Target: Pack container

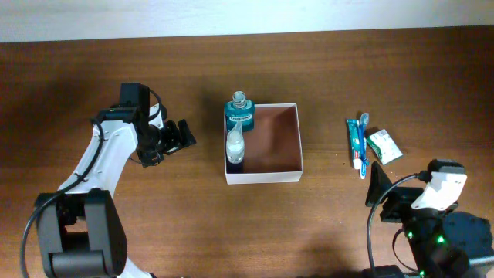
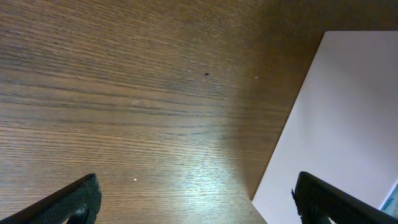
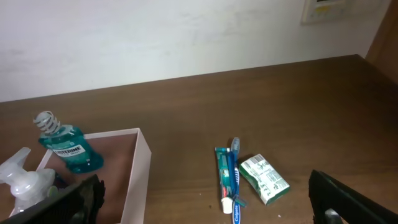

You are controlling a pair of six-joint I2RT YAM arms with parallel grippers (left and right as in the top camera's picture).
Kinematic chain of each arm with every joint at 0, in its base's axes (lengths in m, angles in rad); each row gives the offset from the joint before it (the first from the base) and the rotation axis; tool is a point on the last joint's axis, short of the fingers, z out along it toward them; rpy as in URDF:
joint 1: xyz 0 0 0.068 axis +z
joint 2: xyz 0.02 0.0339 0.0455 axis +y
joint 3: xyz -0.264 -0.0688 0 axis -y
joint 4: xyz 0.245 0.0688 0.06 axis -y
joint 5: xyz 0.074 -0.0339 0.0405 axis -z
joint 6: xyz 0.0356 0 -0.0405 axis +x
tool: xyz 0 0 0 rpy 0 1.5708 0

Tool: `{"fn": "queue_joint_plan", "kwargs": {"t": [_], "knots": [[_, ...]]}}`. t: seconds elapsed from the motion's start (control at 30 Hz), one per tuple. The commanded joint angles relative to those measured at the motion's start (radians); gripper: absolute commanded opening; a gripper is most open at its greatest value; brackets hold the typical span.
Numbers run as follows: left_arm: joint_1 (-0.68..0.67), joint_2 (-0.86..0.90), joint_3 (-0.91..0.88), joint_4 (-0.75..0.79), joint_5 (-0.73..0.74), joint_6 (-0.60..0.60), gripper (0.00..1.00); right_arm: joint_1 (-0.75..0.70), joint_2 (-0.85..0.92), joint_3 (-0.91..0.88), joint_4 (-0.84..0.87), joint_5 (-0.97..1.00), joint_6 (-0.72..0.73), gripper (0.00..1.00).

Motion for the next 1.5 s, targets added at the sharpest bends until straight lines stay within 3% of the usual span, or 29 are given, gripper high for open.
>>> {"fn": "queue_joint_plan", "kwargs": {"t": [0.0,0.33,0.57,0.9,1.07,1.2,1.47], "knots": [[0.002,0.009,-0.009,0.000,0.000,0.002,0.99,-0.005,0.012,0.020,-0.005,0.012,0.004,0.98],[0.002,0.009,-0.009,0.000,0.000,0.002,0.99,-0.005,0.064,0.027,-0.029,0.020,0.004,0.98],[0.002,0.009,-0.009,0.000,0.000,0.002,1.00,-0.005,0.364,0.176,-0.194,0.040,0.004,0.98],[0.002,0.009,-0.009,0.000,0.000,0.002,0.99,-0.005,0.834,0.597,-0.470,0.169,0.003,0.98],[0.002,0.009,-0.009,0.000,0.000,0.002,0.99,-0.005,0.924,0.623,-0.474,0.134,-0.002,0.98],[0.002,0.009,-0.009,0.000,0.000,0.002,0.99,-0.005,0.995,0.623,-0.462,0.011,-0.088,1.00],[0.002,0.009,-0.009,0.000,0.000,0.002,0.99,-0.005,1.124,0.623,-0.407,0.001,-0.098,0.68]]}}
